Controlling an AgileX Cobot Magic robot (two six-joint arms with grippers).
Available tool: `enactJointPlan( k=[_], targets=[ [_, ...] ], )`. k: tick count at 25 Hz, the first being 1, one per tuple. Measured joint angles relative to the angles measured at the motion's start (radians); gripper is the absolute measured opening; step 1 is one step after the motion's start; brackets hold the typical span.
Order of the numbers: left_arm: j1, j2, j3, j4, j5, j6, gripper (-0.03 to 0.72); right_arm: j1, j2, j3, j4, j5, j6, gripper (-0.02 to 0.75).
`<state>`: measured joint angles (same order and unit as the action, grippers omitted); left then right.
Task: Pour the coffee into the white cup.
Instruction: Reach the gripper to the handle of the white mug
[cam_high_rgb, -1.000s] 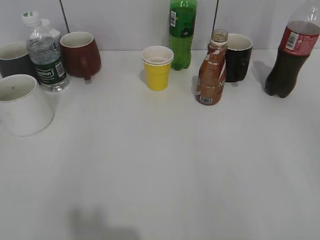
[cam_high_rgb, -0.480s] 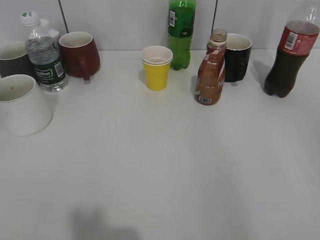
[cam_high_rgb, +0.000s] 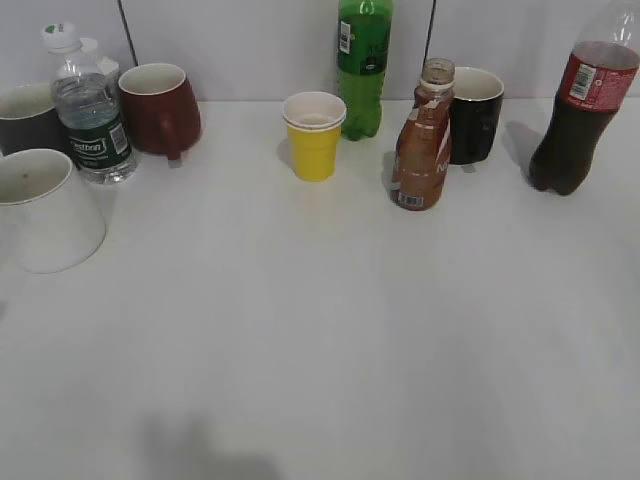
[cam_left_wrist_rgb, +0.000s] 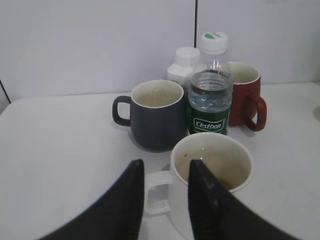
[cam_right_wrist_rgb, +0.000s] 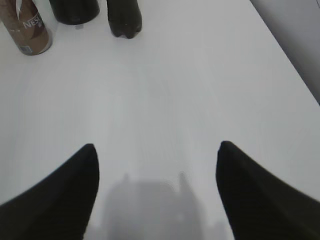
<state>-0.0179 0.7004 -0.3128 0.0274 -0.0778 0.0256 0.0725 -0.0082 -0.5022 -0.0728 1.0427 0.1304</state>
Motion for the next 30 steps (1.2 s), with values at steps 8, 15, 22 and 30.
enactJointPlan(
  k=[8,15,22,30],
  targets=[
    [0.0,0.306,0.002,-0.071,-0.245,0.0,0.24,0.0,0.0,0.0,0.0,0.0,0.0,0.57],
    [0.0,0.472,0.016,-0.113,-0.385,0.0,0.241,0.0,0.0,0.0,0.0,0.0,0.0,0.57],
    [0.0,0.494,0.141,-0.124,-0.533,0.0,0.241,0.0,0.0,0.0,0.0,0.0,0.0,0.57],
    [0.0,0.598,0.154,-0.139,-0.622,0.0,0.241,0.0,0.0,0.0,0.0,0.0,0.0,0.57]
  ],
)
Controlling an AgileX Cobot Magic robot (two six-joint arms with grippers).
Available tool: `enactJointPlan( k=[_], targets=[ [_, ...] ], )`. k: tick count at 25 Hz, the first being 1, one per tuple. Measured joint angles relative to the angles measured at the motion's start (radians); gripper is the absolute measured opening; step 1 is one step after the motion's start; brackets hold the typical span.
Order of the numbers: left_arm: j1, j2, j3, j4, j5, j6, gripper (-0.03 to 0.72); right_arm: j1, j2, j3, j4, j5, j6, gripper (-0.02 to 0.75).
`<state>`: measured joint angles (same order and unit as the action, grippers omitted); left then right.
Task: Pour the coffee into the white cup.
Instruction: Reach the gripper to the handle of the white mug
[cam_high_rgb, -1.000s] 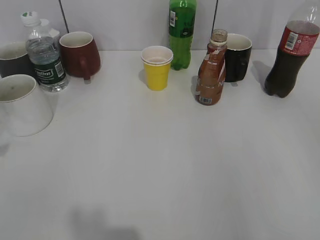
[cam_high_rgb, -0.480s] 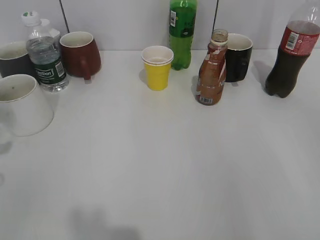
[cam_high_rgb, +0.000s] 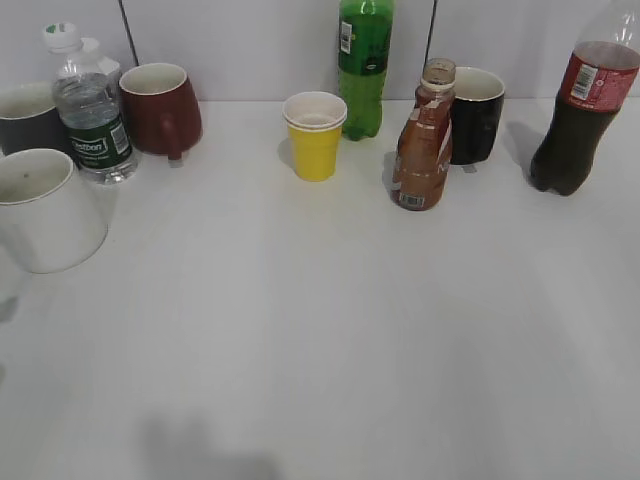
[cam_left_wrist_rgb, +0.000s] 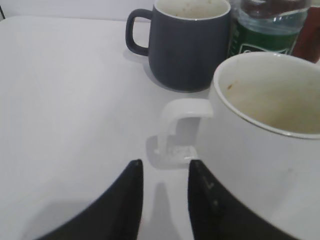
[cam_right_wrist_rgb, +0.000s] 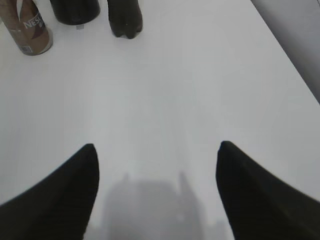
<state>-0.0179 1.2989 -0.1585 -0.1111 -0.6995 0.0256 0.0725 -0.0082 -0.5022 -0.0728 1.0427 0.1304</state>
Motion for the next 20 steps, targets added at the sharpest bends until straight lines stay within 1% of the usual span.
enactJointPlan(
  k=[3,6,8,13,20],
  targets=[
    [0.0,0.088,0.0,0.002,-0.111,0.0,0.268,0.0,0.0,0.0,0.0,0.0,0.0,0.57],
    [0.0,0.167,0.0,0.011,-0.201,-0.005,0.352,0.0,0.0,0.0,0.0,0.0,0.0,0.57],
    [0.0,0.217,0.0,0.011,-0.235,-0.017,0.389,0.0,0.0,0.0,0.0,0.0,0.0,0.57],
    [0.0,0.292,-0.003,-0.001,-0.339,-0.026,0.407,0.0,0.0,0.0,0.0,0.0,0.0,0.57],
    [0.0,0.329,-0.045,-0.001,-0.373,-0.034,0.407,0.0,0.0,0.0,0.0,0.0,0.0,0.57]
  ],
)
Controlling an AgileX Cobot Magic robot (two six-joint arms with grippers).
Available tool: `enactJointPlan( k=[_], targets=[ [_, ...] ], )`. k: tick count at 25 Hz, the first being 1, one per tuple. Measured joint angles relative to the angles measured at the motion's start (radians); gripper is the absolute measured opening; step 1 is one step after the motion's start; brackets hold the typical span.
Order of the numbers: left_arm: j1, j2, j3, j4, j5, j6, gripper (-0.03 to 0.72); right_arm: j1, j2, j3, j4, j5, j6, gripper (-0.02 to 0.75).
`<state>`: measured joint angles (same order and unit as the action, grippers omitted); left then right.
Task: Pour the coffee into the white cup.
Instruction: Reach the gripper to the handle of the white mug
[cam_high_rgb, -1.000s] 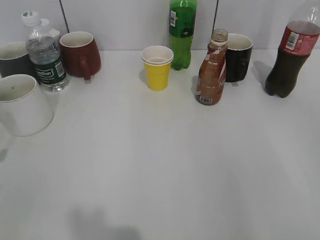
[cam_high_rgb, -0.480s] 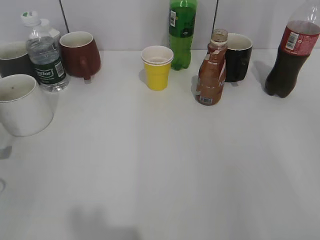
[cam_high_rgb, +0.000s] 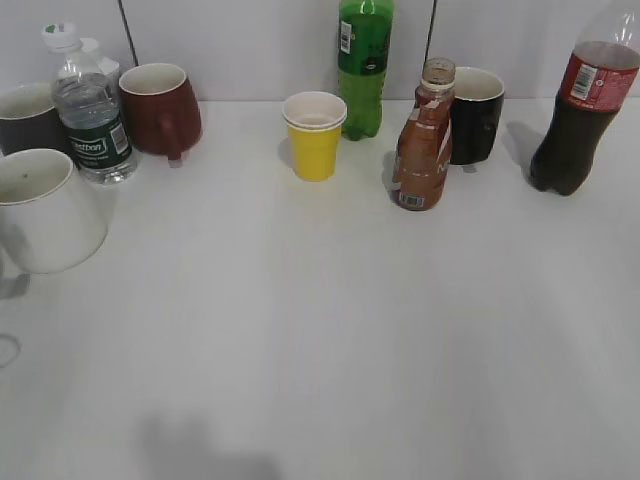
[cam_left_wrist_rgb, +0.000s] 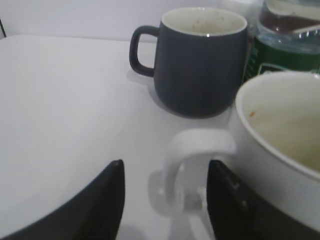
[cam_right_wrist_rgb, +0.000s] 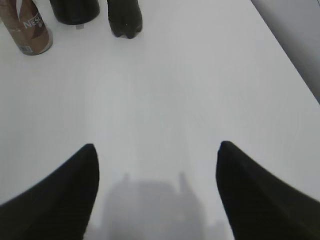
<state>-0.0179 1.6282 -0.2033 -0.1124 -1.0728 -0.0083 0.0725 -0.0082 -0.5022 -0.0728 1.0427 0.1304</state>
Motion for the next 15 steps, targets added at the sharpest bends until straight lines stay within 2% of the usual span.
enactJointPlan(
  k=[5,15],
  targets=[
    [0.032,0.044,-0.048,0.033,0.006,-0.007,0.407,0.0,0.0,0.0,0.0,0.0,0.0,0.57],
    [0.184,0.131,-0.126,0.304,0.009,-0.11,0.406,0.0,0.0,0.0,0.0,0.0,0.0,0.57]
  ],
)
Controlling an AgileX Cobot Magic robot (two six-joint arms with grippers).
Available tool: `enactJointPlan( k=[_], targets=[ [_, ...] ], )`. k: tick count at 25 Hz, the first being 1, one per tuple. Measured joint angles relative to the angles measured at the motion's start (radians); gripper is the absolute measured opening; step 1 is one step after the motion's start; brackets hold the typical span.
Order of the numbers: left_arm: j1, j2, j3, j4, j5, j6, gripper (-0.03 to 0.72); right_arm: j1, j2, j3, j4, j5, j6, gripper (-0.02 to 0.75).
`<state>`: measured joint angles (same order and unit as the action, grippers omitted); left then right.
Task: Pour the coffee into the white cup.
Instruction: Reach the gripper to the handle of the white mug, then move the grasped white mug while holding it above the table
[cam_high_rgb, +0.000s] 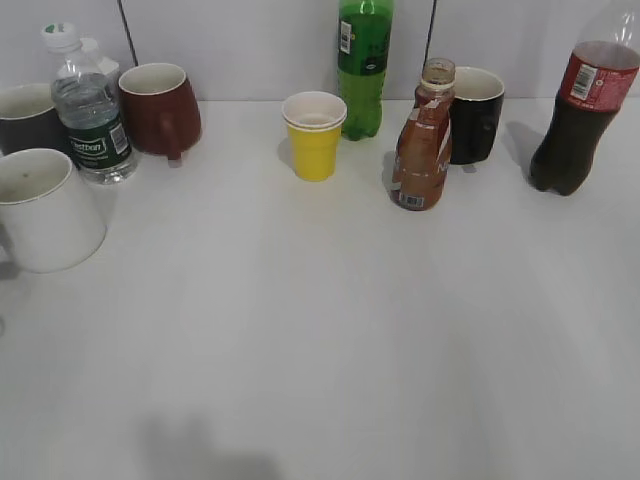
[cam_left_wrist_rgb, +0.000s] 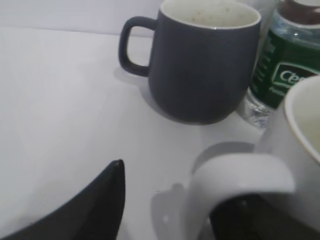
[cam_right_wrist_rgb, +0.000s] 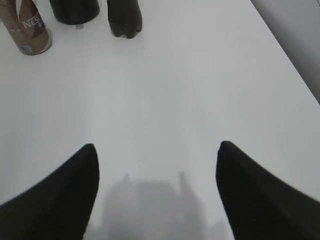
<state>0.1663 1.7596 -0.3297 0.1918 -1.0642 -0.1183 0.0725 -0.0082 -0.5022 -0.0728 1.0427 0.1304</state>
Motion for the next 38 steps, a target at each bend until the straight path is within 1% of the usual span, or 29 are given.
enactJointPlan(
  k=[3,6,9,12,14,20,24,26,31,34,38],
  targets=[
    [0.037,0.024,-0.032,0.089,0.001,-0.016,0.395,0.0,0.0,0.0,0.0,0.0,0.0,0.57],
    [0.063,0.052,-0.079,0.17,0.001,-0.022,0.349,0.0,0.0,0.0,0.0,0.0,0.0,0.57],
    [0.072,0.09,-0.121,0.22,-0.008,-0.024,0.243,0.0,0.0,0.0,0.0,0.0,0.0,0.57],
    [0.073,0.118,-0.14,0.267,-0.042,-0.024,0.082,0.0,0.0,0.0,0.0,0.0,0.0,0.57],
    [0.073,0.129,-0.14,0.285,-0.058,-0.026,0.043,0.0,0.0,0.0,0.0,0.0,0.0,0.57],
    [0.073,0.135,-0.14,0.327,-0.087,-0.029,0.041,0.0,0.0,0.0,0.0,0.0,0.0,0.57],
    [0.073,0.135,-0.148,0.404,-0.089,-0.059,0.041,0.0,0.0,0.0,0.0,0.0,0.0,0.57],
    [0.073,0.135,-0.173,0.479,-0.088,-0.102,0.041,0.0,0.0,0.0,0.0,0.0,0.0,0.57],
    [0.066,0.129,-0.282,0.718,-0.094,-0.267,0.039,0.0,0.0,0.0,0.0,0.0,0.0,0.57],
    [0.019,0.128,-0.335,0.799,-0.096,-0.323,0.039,0.0,0.0,0.0,0.0,0.0,0.0,0.57],
    [-0.081,0.128,-0.375,0.841,-0.096,-0.357,0.039,0.0,0.0,0.0,0.0,0.0,0.0,0.57]
  ],
)
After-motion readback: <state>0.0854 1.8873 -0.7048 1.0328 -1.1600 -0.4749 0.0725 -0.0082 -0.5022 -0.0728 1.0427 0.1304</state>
